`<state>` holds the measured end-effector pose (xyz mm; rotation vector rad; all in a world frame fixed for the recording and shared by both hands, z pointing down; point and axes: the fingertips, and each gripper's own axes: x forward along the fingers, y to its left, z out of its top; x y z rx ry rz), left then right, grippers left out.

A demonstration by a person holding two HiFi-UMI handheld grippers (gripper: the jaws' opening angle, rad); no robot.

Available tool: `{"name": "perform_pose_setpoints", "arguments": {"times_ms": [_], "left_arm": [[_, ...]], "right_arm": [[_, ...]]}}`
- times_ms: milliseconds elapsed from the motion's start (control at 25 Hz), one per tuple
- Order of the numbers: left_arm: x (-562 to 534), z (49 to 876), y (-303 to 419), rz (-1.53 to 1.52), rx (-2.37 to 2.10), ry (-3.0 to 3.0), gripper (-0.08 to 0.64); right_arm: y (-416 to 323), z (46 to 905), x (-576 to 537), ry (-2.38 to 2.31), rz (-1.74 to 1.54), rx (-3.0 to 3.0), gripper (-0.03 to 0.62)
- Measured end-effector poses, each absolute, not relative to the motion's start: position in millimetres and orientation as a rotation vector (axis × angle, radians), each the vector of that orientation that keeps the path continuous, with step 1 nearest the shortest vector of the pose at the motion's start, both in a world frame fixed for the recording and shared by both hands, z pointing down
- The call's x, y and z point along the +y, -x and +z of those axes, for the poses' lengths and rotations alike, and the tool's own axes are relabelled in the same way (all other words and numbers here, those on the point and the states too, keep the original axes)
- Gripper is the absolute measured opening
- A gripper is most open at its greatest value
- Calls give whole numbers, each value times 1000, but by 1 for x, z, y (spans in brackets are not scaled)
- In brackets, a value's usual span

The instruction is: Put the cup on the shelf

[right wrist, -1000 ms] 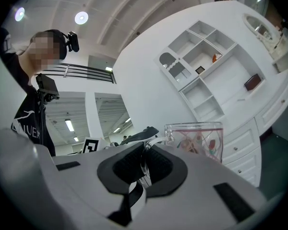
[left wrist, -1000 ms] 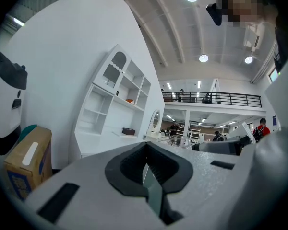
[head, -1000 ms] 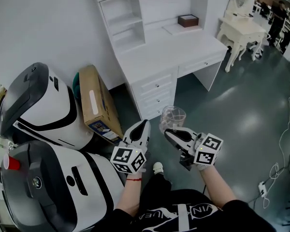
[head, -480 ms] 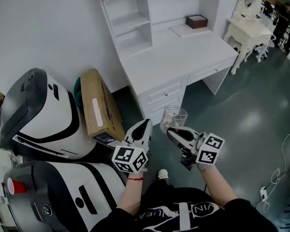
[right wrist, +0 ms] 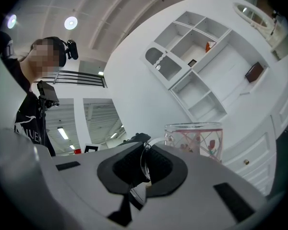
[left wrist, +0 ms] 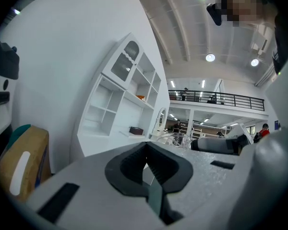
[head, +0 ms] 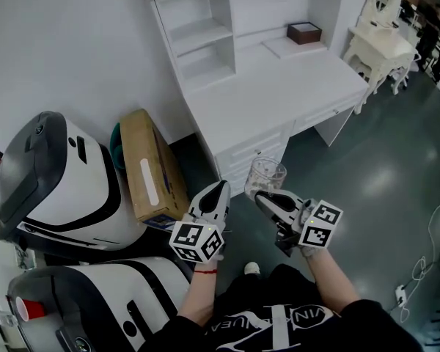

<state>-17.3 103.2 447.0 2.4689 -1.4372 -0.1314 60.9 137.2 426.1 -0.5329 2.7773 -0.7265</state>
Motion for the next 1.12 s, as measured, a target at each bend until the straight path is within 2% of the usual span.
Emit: {"name": "perform_pose_setpoints", "arguments": {"times_ms": [440, 1120], "left_arm": [[48, 452, 40, -143, -1495, -2431, 6], [-122, 442, 58, -133, -1568, -2395, 6]], "right_arm": [[-44, 431, 75, 494, -737, 2789, 12], [-19, 418, -100, 386, -702, 2834, 12]]}}
